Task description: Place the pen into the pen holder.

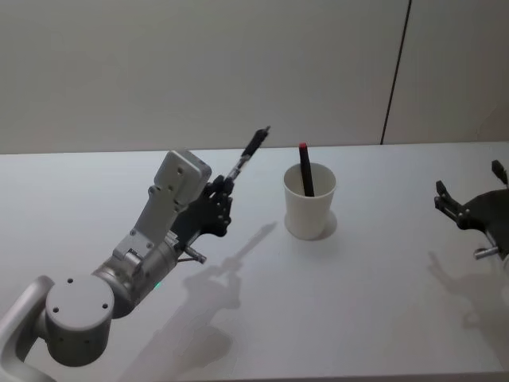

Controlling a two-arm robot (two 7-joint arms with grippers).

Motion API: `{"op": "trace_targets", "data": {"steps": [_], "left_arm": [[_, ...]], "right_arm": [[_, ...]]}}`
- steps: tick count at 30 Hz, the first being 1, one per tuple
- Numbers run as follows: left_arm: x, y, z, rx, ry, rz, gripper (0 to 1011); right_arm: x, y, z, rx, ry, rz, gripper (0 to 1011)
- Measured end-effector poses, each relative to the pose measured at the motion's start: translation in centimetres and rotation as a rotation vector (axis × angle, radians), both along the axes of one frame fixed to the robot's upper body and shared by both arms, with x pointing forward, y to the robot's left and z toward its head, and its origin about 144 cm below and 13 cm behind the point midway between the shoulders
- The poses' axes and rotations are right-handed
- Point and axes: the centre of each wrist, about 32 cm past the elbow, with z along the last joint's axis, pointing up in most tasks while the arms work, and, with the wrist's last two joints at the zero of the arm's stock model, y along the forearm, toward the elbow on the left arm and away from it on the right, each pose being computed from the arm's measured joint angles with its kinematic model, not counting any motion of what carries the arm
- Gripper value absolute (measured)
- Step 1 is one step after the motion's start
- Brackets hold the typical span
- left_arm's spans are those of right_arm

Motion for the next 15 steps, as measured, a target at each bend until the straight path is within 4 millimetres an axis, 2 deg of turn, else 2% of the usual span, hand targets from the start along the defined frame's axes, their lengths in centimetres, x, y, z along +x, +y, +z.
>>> {"op": "trace_targets", "data": {"steps": [15], "left_arm": [[1.3, -0.1, 0.5, -0.013, -0.113, -0.231, 122]], "right_arm": [[0.0, 0.0, 0.0, 0.000, 0.000, 0.000, 1001]]}}
